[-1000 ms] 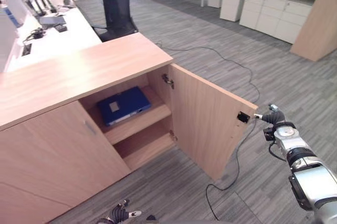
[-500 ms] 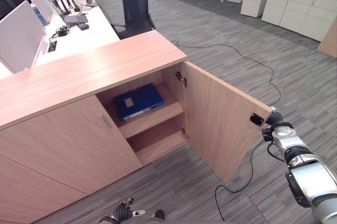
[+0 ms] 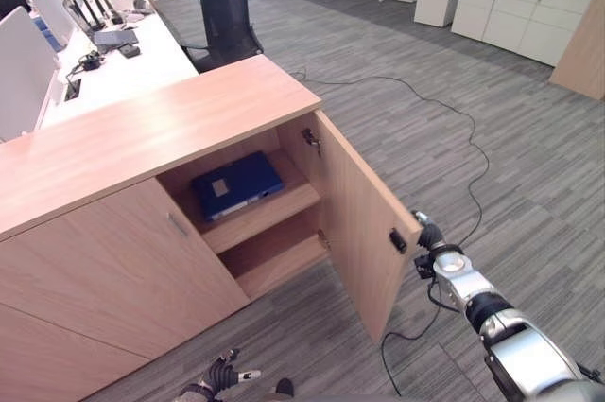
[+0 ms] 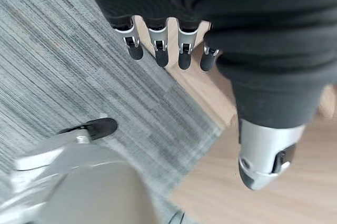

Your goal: Put the empty folder in the office cabinet

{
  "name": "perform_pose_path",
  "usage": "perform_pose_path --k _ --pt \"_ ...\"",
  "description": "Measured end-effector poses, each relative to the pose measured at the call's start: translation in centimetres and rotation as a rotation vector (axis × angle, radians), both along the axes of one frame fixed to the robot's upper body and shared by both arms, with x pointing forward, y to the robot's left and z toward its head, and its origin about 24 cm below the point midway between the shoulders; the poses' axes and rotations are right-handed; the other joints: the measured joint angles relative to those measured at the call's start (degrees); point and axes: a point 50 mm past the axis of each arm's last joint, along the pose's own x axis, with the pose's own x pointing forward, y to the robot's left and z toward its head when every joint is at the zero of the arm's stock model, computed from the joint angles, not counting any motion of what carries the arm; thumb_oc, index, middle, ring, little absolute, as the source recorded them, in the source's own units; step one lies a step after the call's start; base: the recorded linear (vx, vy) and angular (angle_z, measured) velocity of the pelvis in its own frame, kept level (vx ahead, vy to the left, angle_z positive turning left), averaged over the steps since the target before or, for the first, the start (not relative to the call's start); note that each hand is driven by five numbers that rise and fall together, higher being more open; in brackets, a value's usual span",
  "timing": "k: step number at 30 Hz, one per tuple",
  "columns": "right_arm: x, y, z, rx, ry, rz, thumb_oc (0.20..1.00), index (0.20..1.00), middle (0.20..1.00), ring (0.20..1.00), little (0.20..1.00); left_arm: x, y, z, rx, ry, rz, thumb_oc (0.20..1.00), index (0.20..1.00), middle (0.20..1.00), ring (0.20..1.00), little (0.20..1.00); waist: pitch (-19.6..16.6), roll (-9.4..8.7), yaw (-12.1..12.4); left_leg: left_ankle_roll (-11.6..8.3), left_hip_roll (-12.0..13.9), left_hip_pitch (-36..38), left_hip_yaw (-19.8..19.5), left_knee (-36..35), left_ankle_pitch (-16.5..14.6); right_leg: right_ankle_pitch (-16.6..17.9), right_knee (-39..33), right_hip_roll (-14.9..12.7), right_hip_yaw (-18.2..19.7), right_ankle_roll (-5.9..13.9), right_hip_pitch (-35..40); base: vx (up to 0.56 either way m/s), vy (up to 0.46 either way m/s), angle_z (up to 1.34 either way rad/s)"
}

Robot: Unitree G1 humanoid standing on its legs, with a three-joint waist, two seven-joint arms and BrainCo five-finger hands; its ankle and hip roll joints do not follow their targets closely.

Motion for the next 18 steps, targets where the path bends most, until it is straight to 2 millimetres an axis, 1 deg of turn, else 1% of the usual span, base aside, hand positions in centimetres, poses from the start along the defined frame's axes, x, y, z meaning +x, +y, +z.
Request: perform_pose_path --k 1,2,4,6,7,9,10,11,12,13,14,15,16,17,18 --pt "-0.6 1.1 -0.6 0.016 0.022 0.052 1.0 1.0 1.0 1.0 1.0 -0.1 0.1 0.0 0.001 0.0 0.012 1.0 1.0 1.0 1.0 1.0 0.2 -0.31 -0.4 0.0 0.0 0.0 0.0 0.0 0.0 0.0 0.0 0.0 0.0 0.02 0.0 -0.02 -0.046 0.0" --pt "-1.2 1.6 -0.8 0.037 0.028 0.074 1.0 1.0 1.0 1.0 1.0 -0.1 0.2 0.0 0.001 -0.005 0.022 1.0 1.0 1.0 1.0 1.0 0.3 -0.57 -0.4 0.0 0.0 0.0 0.0 0.0 0.0 0.0 0.0 0.0 0.0 0.02 0.1 -0.01 -0.049 0.03" --pt "-3.1 3.7 -1.3 0.093 0.039 0.17 1.0 1.0 1.0 1.0 1.0 -0.3 0.3 0.0 0.011 0.001 0.023 1.0 1.0 1.0 1.0 1.0 0.5 -0.92 -0.4 -0.01 0.0 -0.1 -0.1 0.0 0.0 0.0 0.0 0.0 -0.2 0.04 0.1 -0.02 -0.048 0.02" --pt "-4.0 4.8 -1.6 0.114 0.057 0.243 1.0 1.0 1.0 1.0 1.0 -0.7 0.3 -0.2 0.015 0.015 0.025 1.0 1.0 1.0 1.0 1.0 0.6 -1.01 -0.4 -0.01 0.0 -0.2 -0.3 0.1 0.0 -0.1 0.0 0.0 -0.3 0.17 0.2 -0.03 -0.05 0.04" --pt "-4.4 6.0 -1.4 0.092 0.061 0.347 1.0 1.0 1.0 1.0 1.0 -0.9 0.2 -0.3 0.019 0.023 0.02 1.0 1.0 1.0 1.0 1.0 0.7 -0.88 -0.3 -0.01 0.0 -0.4 -0.6 0.1 0.0 -0.2 0.0 0.1 -0.5 0.26 0.2 -0.11 -0.058 0.1" --pt "-4.5 7.1 -1.0 0.11 0.046 0.405 1.0 1.0 1.0 1.0 1.0 -1.1 0.4 -0.3 0.019 0.02 0.049 1.0 1.0 1.0 1.0 1.0 0.9 -0.74 0.8 -0.05 0.0 -0.8 -1.1 0.3 0.1 -0.2 0.0 0.2 -0.7 0.27 0.1 -0.1 -0.04 0.15" --pt "-4.5 7.4 -0.9 0.114 0.045 0.421 1.0 1.0 1.0 1.0 1.0 -0.2 0.4 -0.1 0.029 -0.002 0.05 1.0 1.0 1.0 1.0 1.0 1.1 -1.06 1.3 -0.43 0.0 -2.7 -1.9 1.8 0.4 -0.2 0.0 0.3 -1.3 0.29 0.0 -0.01 -0.018 0.45" --pt "-4.2 7.7 -0.6 0.117 0.035 0.442 1.0 1.0 1.0 1.0 1.0 0.4 0.3 0.1 0.032 -0.019 0.048 1.0 1.0 1.0 1.0 1.0 2.1 -0.36 2.1 -0.56 0.1 -3.8 -3.6 2.1 0.7 -0.2 0.0 0.8 -2.4 0.25 0.0 -0.08 -0.007 0.56" --pt "-4.0 8.0 -0.4 0.112 0.033 0.462 1.0 1.0 1.0 1.0 1.0 0.7 0.2 0.1 0.031 -0.027 0.046 1.0 1.0 1.0 1.0 1.0 2.4 0.02 2.7 -0.18 0.1 -4.7 -4.3 1.8 0.7 -0.5 0.1 1.1 -2.6 -0.17 -0.4 -0.13 0.034 0.5" --pt "-3.8 8.5 -0.2 0.113 0.023 0.483 1.0 1.0 1.0 1.0 1.0 0.6 0.2 0.1 0.032 -0.024 0.049 1.0 1.0 1.0 1.0 1.0 2.7 0.39 3.3 0.01 0.0 -5.0 -4.5 1.8 1.7 -0.5 0.3 1.3 -2.6 -0.16 -0.3 -0.18 0.073 0.43" --pt "-3.4 8.7 0.2 0.105 0.01 0.496 1.0 1.0 1.0 1.0 1.0 0.7 0.2 0.1 0.038 -0.027 0.05 1.0 1.0 1.0 1.0 1.0 2.9 0.7 3.5 -0.48 -0.5 -6.8 -5.1 3.6 2.2 -1.3 0.4 1.9 -1.7 -0.46 -0.6 -0.14 0.074 0.99" --pt "-2.8 8.9 0.7 0.085 -0.009 0.51 1.0 1.0 1.0 1.0 1.0 2.2 0.0 0.4 0.043 -0.055 0.032 1.0 1.0 1.0 1.0 1.0 3.0 0.43 2.8 -1.78 -1.9 -10.7 -2.6 4.2 6.4 -2.2 0.4 2.1 -2.0 -0.88 -0.7 -0.1 0.076 1.82" --pt "-2.1 8.8 1.2 0.065 -0.029 0.515 1.0 1.0 1.0 1.0 1.0 3.5 -0.4 0.7 0.037 -0.078 0.014 1.0 1.0 1.0 1.0 1.0 3.6 -0.25 1.7 -3.85 -2.5 -12.6 4.1 1.7 10.3 -2.4 0.0 1.4 -4.5 -2.04 -0.1 0.0 0.113 1.92" --pt "-0.8 10.0 2.1 0.074 -0.057 0.519 1.0 1.0 1.0 1.0 1.0 4.1 -0.3 1.0 0.041 -0.098 0.003 1.0 1.0 1.0 1.0 1.0 4.8 -1.66 3.5 3.68 -0.2 -12.0 20.3 3.3 2.2 -1.6 0.1 -0.2 -7.0 -3.4 0.2 0.04 0.101 1.2" --pt "-0.2 11.3 2.8 0.097 -0.082 0.532 1.0 1.0 1.0 1.0 1.0 3.4 0.5 0.9 0.06 -0.079 0.006 1.0 1.0 1.0 1.0 1.0 5.7 -4.2 4.0 4.08 0.8 -12.0 24.8 7.6 1.6 -1.4 0.1 -2.3 -7.6 -3.56 0.6 0.11 0.144 0.32"
